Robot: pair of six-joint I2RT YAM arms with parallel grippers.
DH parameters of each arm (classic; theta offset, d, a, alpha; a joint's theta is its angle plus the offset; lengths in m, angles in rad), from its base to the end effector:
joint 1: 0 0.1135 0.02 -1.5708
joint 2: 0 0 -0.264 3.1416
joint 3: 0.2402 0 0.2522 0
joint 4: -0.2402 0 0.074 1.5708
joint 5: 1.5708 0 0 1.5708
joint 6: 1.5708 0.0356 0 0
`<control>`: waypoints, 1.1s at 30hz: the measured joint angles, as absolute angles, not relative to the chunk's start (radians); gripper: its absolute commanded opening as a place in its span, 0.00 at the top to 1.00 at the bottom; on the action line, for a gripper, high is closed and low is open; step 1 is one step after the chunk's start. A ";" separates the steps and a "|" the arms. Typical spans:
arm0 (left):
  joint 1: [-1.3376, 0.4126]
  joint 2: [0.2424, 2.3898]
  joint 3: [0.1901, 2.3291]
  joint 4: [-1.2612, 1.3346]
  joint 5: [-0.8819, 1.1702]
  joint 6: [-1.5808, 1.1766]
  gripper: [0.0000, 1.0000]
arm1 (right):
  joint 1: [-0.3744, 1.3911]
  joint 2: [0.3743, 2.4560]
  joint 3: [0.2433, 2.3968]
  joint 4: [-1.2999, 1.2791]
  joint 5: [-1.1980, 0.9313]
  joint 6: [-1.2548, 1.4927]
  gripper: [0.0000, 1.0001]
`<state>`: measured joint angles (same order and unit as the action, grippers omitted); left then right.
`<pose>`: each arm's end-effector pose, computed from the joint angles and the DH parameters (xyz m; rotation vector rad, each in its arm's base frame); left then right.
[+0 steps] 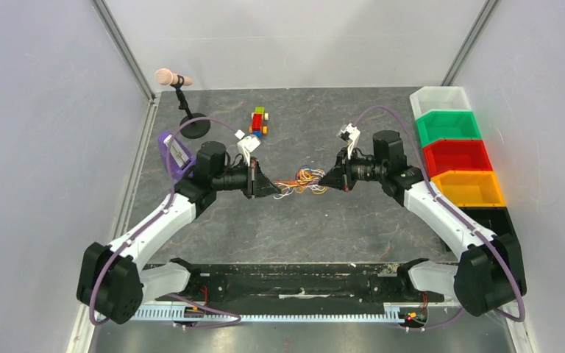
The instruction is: Untangle the cables
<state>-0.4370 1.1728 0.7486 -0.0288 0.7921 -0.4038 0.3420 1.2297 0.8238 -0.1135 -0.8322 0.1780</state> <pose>0.2200 -0.1307 0.2674 0.5737 2.0536 -1.3140 0.2413 0.1138 0.2721 -0.6902 1.9959 1.1787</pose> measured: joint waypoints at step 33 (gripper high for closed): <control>-0.549 1.336 0.907 -0.137 0.753 -0.131 0.20 | 0.330 1.244 0.875 -0.343 -0.962 -0.125 0.96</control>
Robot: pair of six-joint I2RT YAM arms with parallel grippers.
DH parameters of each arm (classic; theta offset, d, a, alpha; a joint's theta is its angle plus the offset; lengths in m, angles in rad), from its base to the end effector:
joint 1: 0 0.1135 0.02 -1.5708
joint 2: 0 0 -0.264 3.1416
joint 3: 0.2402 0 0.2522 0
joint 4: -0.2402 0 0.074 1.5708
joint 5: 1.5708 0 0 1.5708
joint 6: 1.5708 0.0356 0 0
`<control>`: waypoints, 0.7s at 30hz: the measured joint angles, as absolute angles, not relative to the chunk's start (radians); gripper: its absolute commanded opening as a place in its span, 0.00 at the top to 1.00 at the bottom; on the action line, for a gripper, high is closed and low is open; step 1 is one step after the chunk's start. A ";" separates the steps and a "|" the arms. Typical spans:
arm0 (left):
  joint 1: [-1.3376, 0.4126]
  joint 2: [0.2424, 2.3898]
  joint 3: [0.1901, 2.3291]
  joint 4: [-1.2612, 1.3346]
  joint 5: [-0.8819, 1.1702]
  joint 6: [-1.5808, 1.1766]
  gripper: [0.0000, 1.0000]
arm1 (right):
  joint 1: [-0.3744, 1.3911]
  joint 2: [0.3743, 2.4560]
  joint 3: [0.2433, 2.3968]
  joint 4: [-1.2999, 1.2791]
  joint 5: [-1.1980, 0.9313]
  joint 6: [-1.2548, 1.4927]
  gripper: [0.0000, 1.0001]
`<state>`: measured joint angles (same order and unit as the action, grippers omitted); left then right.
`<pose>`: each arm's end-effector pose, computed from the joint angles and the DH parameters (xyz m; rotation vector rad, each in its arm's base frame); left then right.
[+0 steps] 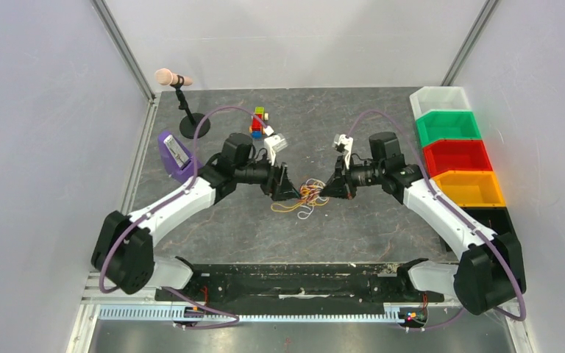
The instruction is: Untangle the cables
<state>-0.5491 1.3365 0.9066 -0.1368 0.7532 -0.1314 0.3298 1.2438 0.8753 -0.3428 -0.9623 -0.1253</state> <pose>0.2353 -0.1725 0.2691 0.9018 2.0052 -1.1946 0.2335 0.1108 0.2696 -0.9694 1.9449 1.1965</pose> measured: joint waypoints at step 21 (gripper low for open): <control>-0.582 1.300 0.829 0.010 0.769 -0.271 0.98 | 0.385 1.198 0.812 -0.191 -0.917 0.118 0.32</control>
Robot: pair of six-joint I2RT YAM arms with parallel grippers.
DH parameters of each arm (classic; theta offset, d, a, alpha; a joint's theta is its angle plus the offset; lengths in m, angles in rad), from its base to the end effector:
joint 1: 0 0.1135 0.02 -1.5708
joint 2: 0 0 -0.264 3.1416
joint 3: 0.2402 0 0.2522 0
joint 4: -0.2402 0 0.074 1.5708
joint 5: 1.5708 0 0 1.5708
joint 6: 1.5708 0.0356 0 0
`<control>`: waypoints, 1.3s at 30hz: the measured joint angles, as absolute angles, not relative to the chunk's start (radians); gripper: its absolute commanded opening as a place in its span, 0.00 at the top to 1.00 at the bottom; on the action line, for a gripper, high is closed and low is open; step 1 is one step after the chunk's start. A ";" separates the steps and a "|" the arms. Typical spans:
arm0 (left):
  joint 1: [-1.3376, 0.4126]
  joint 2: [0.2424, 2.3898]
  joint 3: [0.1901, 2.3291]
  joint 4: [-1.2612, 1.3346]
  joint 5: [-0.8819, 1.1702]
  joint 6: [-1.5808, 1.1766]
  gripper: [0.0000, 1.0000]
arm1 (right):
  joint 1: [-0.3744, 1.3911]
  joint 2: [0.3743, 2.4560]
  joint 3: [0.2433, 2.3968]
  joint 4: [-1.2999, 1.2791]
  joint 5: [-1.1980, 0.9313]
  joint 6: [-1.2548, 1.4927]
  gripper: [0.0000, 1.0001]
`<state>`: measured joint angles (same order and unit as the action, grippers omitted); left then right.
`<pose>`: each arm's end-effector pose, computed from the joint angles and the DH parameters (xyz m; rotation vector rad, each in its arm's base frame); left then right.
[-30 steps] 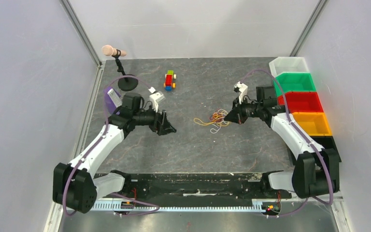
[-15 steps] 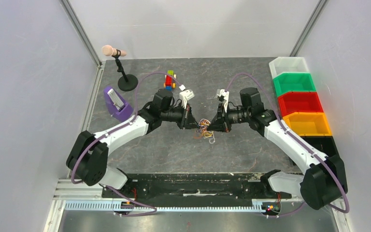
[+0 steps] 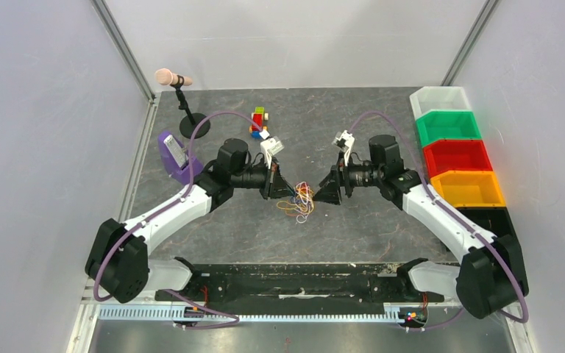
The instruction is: Untangle the cables
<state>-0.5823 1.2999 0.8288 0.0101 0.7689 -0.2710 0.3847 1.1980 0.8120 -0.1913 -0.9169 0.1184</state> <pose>0.2236 -0.1769 0.2659 0.8371 1.9724 -1.2986 0.2244 0.1213 0.2705 -0.8257 1.9830 1.2718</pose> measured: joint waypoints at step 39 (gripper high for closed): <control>-0.145 1.051 0.918 -0.575 0.894 0.045 0.98 | 0.096 1.163 0.787 -0.226 -0.295 -0.076 1.00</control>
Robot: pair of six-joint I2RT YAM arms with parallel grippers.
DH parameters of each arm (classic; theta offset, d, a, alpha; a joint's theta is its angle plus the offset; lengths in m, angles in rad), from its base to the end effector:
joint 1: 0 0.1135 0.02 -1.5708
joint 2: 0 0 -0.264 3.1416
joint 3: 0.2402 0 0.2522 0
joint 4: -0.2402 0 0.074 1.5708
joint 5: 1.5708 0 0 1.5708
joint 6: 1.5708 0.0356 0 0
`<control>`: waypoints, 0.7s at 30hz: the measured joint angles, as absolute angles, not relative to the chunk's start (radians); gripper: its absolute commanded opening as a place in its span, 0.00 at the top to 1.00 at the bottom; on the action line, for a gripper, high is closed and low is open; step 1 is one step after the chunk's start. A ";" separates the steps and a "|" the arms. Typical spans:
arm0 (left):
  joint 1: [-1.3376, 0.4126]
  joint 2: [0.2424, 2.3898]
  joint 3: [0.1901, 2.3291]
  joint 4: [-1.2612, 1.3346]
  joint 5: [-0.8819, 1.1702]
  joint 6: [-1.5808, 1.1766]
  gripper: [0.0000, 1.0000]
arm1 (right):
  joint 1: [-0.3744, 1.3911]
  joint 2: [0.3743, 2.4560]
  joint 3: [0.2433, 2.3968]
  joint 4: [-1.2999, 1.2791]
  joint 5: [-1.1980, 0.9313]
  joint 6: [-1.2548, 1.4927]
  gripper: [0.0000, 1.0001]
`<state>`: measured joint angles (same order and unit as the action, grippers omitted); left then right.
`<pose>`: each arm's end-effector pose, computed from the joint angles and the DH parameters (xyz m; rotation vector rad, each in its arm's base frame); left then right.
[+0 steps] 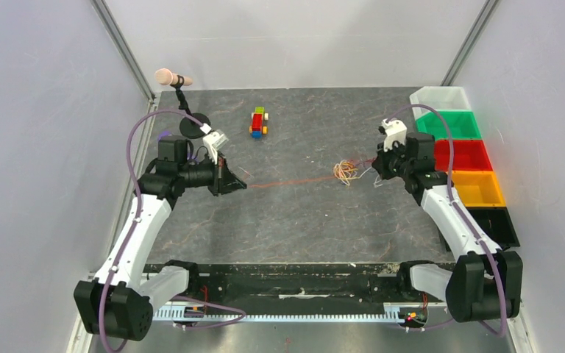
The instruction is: Untangle the cables
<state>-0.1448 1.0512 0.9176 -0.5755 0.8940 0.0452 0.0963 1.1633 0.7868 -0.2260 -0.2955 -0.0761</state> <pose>0.2065 -0.0582 0.3068 0.6647 2.0619 -1.0613 0.2521 0.0348 0.2604 -0.3537 2.1332 0.3323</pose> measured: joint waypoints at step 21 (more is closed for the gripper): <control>0.238 1.033 1.316 -0.861 1.034 0.213 0.98 | -0.136 1.392 0.831 -0.292 -0.348 -0.267 1.00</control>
<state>0.2379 1.0332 1.3155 -0.8608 1.0340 0.2134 -0.1364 1.3922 0.8307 -0.2924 -0.3477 -0.2672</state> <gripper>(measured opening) 0.043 0.026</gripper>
